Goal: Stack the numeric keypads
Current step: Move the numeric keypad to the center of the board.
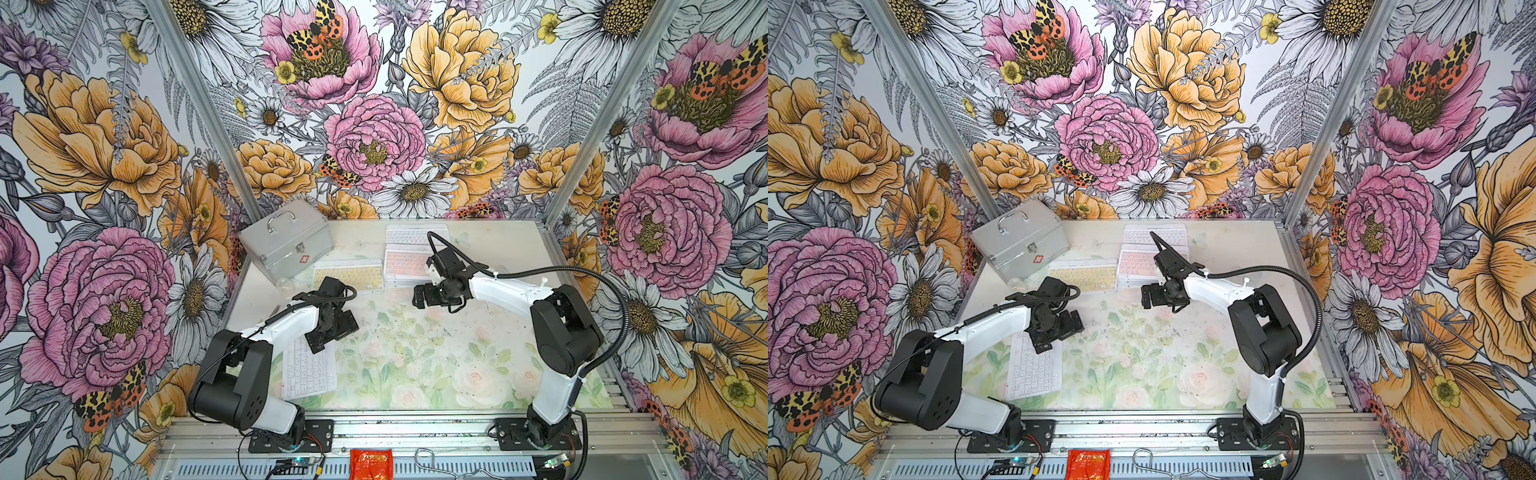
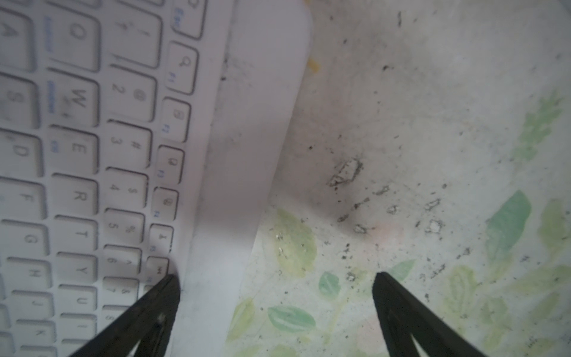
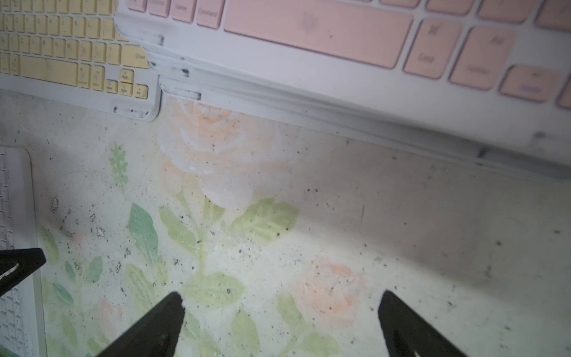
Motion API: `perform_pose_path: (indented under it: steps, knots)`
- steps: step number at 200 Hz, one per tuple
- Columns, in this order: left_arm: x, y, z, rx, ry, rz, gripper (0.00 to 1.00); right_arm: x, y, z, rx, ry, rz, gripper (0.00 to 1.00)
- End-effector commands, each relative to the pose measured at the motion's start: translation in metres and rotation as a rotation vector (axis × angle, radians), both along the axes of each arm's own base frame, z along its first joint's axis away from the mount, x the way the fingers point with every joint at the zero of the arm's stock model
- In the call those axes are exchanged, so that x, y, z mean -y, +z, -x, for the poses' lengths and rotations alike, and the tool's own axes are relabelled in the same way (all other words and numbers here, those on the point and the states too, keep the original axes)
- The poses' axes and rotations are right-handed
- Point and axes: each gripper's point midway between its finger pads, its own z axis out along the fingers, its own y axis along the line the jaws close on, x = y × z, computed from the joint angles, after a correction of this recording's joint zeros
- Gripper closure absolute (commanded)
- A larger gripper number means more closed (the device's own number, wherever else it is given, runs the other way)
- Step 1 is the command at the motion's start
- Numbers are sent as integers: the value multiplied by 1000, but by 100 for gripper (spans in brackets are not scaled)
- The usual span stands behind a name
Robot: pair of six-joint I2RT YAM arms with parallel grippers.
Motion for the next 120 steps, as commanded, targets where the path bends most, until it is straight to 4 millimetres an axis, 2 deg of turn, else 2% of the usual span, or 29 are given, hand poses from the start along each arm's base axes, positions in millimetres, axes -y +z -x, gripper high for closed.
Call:
perform_pose_path:
  steps: [1, 65, 120]
  knots:
    - [41, -16, 1, -33, -50, 135, 1, 7, 14, -6, 32, -27, -32, 0]
    - [115, -15, -20, -16, -99, 296, 1, 43, 22, -12, 35, -121, -71, 0]
    - [189, 3, -48, 45, -118, 462, 1, 67, 30, -13, 48, -193, -91, 0]
